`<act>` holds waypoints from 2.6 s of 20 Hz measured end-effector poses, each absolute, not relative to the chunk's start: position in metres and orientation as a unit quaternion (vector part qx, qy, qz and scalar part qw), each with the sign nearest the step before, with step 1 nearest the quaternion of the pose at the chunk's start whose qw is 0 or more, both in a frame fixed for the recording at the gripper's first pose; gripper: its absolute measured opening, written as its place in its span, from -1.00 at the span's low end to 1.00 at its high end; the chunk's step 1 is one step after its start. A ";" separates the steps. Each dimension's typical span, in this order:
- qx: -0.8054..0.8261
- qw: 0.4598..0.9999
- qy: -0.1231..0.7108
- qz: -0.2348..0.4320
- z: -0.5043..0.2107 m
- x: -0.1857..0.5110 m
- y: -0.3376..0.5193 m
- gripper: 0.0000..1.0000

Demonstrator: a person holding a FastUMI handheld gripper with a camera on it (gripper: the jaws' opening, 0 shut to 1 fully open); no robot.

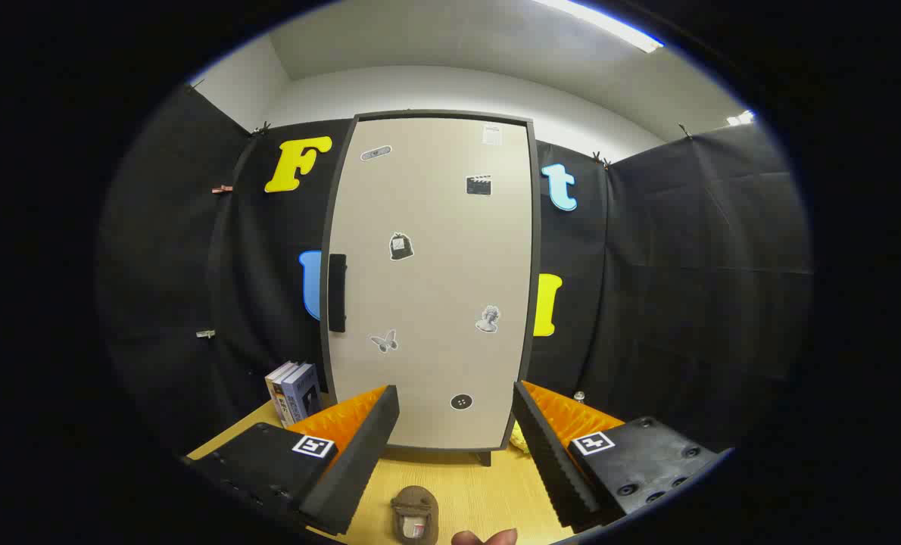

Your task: Open the shoe cabinet door, grab the shoes and put them into the shoe cabinet, then close the shoe cabinet door.

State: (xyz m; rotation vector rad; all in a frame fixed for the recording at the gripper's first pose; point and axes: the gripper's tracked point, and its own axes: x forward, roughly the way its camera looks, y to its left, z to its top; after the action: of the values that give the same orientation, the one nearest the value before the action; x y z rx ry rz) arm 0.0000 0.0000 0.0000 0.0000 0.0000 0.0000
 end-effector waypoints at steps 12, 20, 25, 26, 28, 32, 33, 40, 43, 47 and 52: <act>-0.006 1.000 0.001 0.002 0.002 0.000 0.008 0.95; 0.004 1.000 0.006 0.017 0.004 0.010 0.033 0.95; 0.022 0.999 0.003 0.037 0.016 0.047 0.083 0.95; 0.022 0.999 -0.002 0.039 0.021 0.060 0.095 0.95; 0.017 0.999 -0.008 0.046 0.028 0.080 0.116 0.95; 0.030 0.998 -0.019 0.052 0.042 0.127 0.154 0.96; 0.035 0.998 -0.023 0.048 0.047 0.139 0.161 0.95; 0.035 0.999 -0.011 0.034 0.040 0.217 0.190 0.95; 0.028 0.999 0.005 0.038 0.029 0.239 0.197 0.95; 0.036 0.999 0.008 0.029 0.025 0.254 0.199 0.80; 0.008 1.000 0.005 0.017 0.023 0.251 0.206 -0.27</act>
State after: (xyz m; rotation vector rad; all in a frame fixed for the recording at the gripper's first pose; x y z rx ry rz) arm 0.2509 0.2055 0.0228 0.0153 0.0109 0.0342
